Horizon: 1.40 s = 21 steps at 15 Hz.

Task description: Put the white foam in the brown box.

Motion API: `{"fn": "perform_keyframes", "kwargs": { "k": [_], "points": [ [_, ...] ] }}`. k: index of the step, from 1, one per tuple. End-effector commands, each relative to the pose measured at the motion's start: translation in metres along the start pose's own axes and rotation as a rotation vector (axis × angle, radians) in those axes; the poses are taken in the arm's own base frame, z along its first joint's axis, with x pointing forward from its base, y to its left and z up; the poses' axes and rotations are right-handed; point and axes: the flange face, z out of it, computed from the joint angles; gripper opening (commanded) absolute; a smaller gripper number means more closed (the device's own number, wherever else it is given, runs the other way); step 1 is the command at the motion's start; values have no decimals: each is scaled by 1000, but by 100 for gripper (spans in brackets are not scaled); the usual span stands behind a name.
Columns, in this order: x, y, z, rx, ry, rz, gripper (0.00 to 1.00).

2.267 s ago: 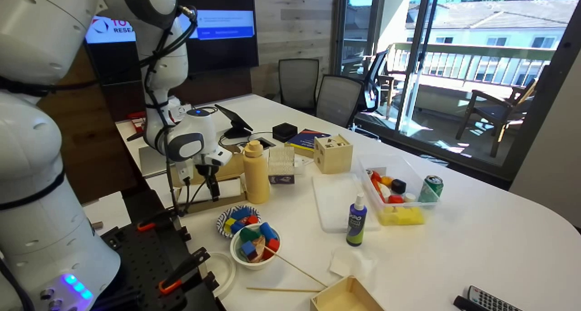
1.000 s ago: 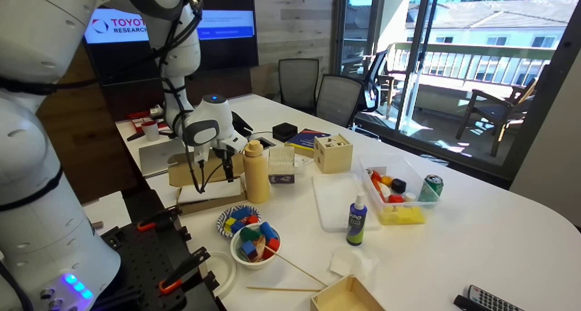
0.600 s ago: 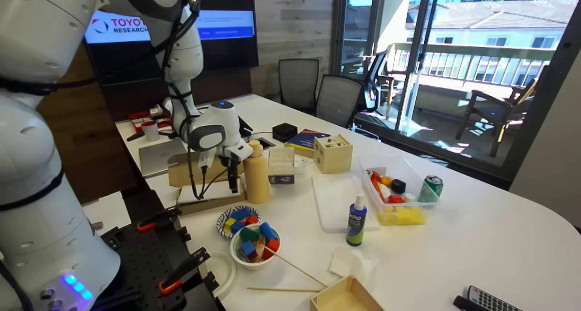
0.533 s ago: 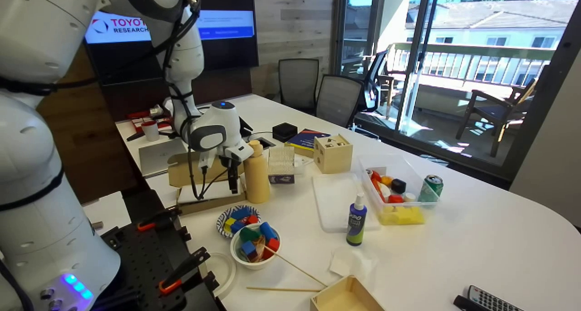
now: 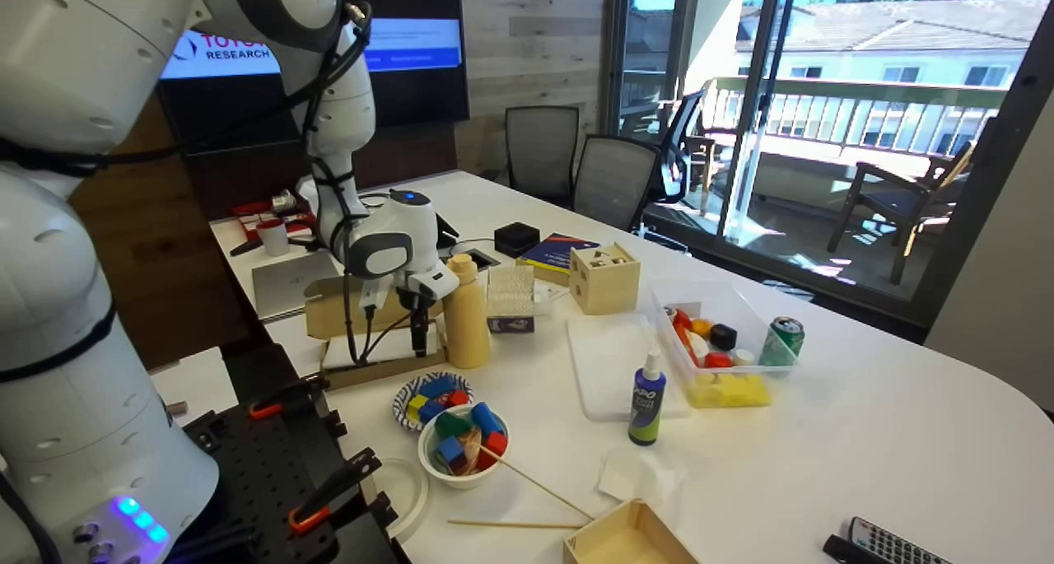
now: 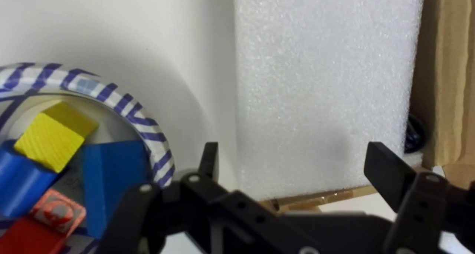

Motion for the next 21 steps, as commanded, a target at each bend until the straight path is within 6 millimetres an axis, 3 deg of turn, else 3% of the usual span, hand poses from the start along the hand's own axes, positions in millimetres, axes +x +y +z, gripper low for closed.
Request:
{"fn": "perform_keyframes", "kwargs": {
  "k": [1, 21],
  "points": [
    [3, -5, 6, 28, -14, 25, 100],
    [-3, -37, 12, 114, 25, -43, 100]
  ]
}}
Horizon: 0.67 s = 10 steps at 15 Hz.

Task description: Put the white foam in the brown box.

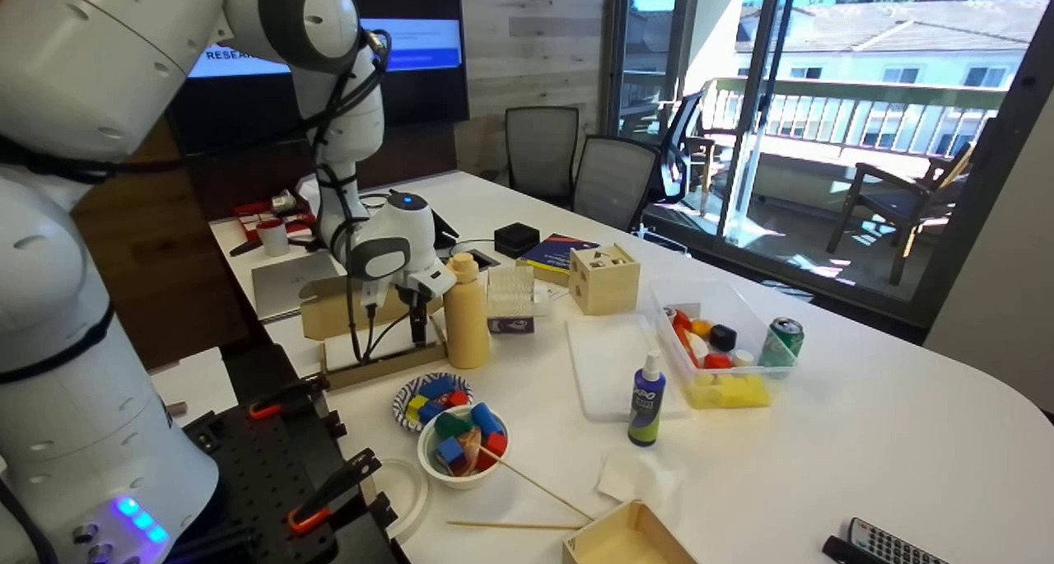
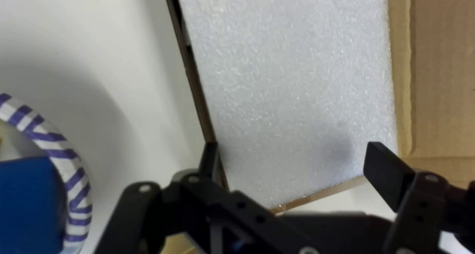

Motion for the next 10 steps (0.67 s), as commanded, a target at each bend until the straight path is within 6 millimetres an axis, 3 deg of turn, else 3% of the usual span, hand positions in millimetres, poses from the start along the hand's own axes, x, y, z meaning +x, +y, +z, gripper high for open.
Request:
{"fn": "perform_keyframes", "kwargs": {
  "k": [1, 6, 10],
  "points": [
    [1, -8, 4, 14, 11, -24, 100],
    [0, -11, 7, 17, 11, -20, 100],
    [-11, -8, -9, 22, -28, 14, 100]
  ]
}}
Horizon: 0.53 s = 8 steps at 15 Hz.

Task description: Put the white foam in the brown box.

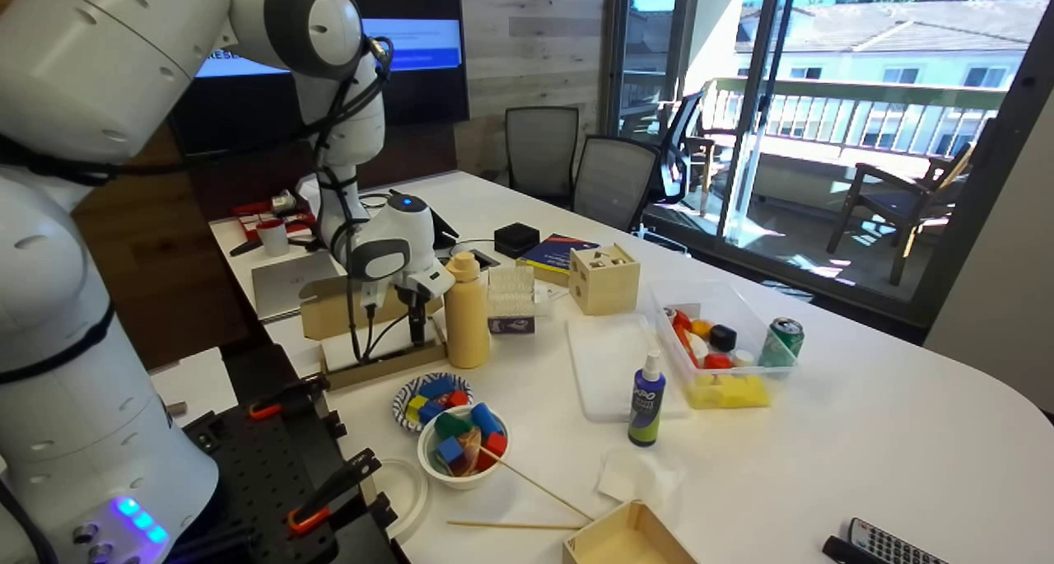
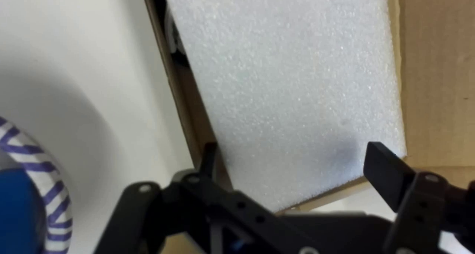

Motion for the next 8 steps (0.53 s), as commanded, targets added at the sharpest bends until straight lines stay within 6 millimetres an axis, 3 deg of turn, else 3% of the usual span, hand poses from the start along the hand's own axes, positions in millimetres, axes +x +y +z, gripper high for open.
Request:
{"fn": "perform_keyframes", "kwargs": {
  "k": [1, 8],
  "points": [
    [-16, -1, -20, 16, -33, 17, 100],
    [-97, 4, -65, 19, -41, 72, 100]
  ]
}}
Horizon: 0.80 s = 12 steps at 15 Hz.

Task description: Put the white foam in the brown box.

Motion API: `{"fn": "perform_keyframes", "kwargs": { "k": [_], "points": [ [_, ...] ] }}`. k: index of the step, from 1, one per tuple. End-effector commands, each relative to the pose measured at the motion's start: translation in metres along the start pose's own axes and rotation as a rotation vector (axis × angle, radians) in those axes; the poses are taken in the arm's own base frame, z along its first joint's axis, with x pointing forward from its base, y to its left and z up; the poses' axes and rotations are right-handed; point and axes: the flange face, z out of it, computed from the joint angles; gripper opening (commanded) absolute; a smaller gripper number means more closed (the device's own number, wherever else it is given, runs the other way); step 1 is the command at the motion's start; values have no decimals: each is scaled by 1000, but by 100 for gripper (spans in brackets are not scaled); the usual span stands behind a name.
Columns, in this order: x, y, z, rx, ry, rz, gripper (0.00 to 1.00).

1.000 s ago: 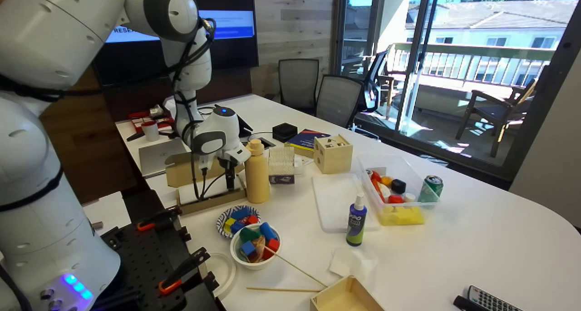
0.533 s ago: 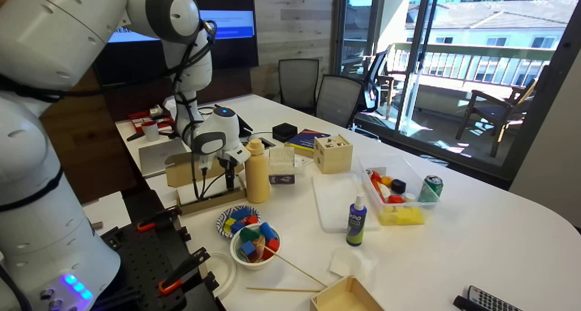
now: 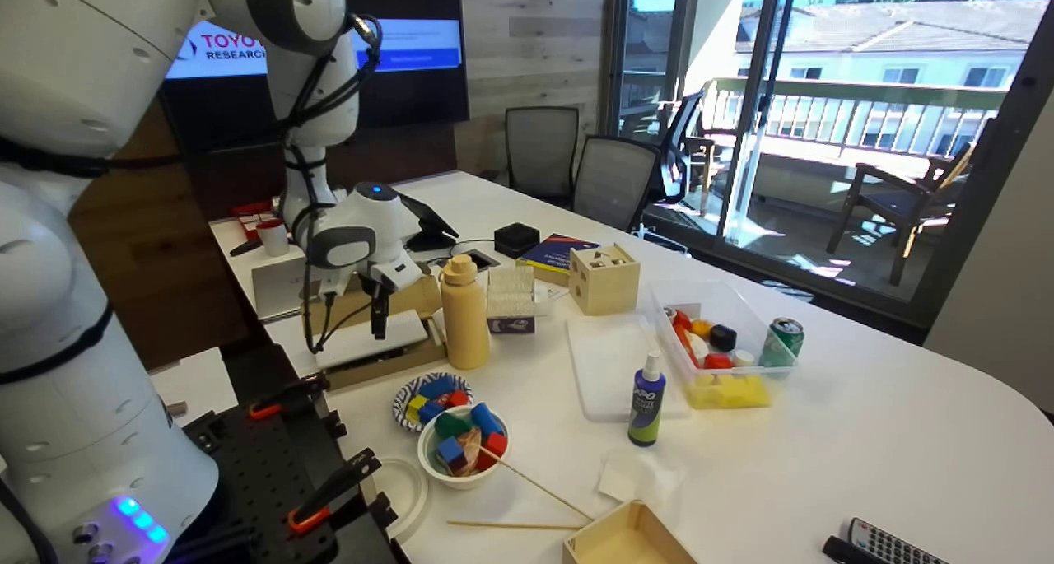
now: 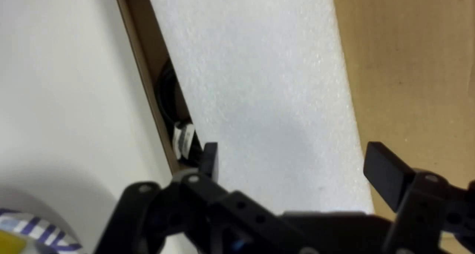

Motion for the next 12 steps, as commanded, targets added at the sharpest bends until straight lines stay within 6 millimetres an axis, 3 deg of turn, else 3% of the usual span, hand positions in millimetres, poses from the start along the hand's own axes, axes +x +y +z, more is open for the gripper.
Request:
{"fn": "perform_keyframes", "kwargs": {
  "k": [1, 6, 12],
  "points": [
    [-45, 11, -42, 0, 57, 66, 100],
    [-84, 25, -89, -4, 80, 163, 100],
    [-103, 43, -131, 6, 132, 237, 100]
  ]
}}
